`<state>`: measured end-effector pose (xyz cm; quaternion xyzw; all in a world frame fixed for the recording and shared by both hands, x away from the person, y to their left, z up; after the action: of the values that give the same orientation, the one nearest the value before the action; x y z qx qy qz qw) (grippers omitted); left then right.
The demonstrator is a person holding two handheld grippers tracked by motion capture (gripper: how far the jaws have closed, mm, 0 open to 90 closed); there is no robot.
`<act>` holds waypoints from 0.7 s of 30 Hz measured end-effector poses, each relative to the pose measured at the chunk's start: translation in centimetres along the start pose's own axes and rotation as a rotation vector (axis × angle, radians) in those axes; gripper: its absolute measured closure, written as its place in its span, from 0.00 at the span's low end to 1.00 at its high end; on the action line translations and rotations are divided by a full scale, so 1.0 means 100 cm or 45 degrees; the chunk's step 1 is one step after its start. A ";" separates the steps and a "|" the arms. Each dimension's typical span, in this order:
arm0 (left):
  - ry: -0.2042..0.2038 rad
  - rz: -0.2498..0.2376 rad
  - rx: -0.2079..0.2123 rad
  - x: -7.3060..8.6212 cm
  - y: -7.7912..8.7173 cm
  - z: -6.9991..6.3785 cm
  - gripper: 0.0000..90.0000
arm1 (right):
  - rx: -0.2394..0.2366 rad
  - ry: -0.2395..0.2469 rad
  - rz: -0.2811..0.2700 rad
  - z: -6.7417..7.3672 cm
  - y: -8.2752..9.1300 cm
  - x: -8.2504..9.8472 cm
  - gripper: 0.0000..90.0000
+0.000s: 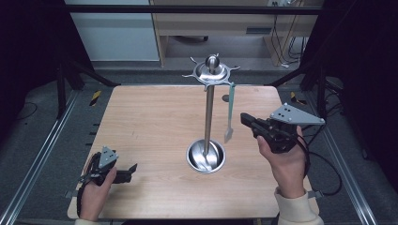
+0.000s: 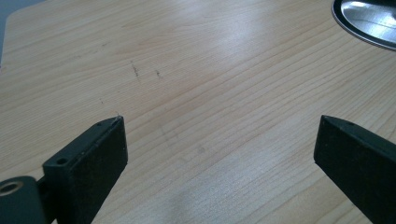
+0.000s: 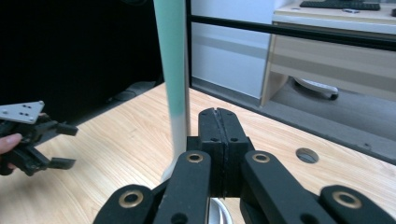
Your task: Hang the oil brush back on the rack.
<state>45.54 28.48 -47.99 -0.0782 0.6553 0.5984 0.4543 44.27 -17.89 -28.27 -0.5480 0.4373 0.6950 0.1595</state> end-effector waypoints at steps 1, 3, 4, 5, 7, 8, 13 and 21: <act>0.000 0.000 0.000 0.000 0.000 0.000 0.03 | 0.000 0.000 0.000 0.000 0.000 0.000 1.00; -0.001 -0.001 0.000 0.000 0.000 0.000 0.03 | 0.018 -0.003 0.009 -0.001 0.000 0.000 1.00; -0.002 -0.001 0.000 0.000 0.000 0.000 0.03 | 0.040 -0.004 0.016 -0.003 0.000 0.001 1.00; -0.002 -0.001 0.000 0.000 0.000 0.000 0.03 | 0.040 -0.004 0.016 -0.003 0.000 0.001 1.00; -0.002 -0.002 0.000 0.000 0.000 0.000 0.03 | 0.063 -0.009 0.024 -0.005 0.001 0.002 0.98; -0.002 -0.003 0.000 0.000 0.000 0.000 0.03 | 0.093 -0.011 0.031 -0.007 0.003 0.003 0.95; -0.002 -0.003 0.000 0.000 0.000 0.000 0.03 | 0.164 -0.018 0.036 -0.011 0.006 0.003 0.85; -0.002 -0.005 0.002 -0.001 0.000 0.000 0.03 | 0.272 -0.060 0.039 -0.021 0.010 0.005 0.59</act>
<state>45.54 28.47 -47.92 -0.0786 0.6552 0.5970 0.4561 44.69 -20.25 -28.32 -0.5045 0.5135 0.6595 0.2165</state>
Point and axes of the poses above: each handheld gripper's, and its own axes: y roughly backward along the jaws, x roughly out of its underside, z roughly to its left, the point moved 2 cm from there along -y, roughly forward along the jaws, and after that the axes turned 10 degrees about z, right-handed, at the moved point
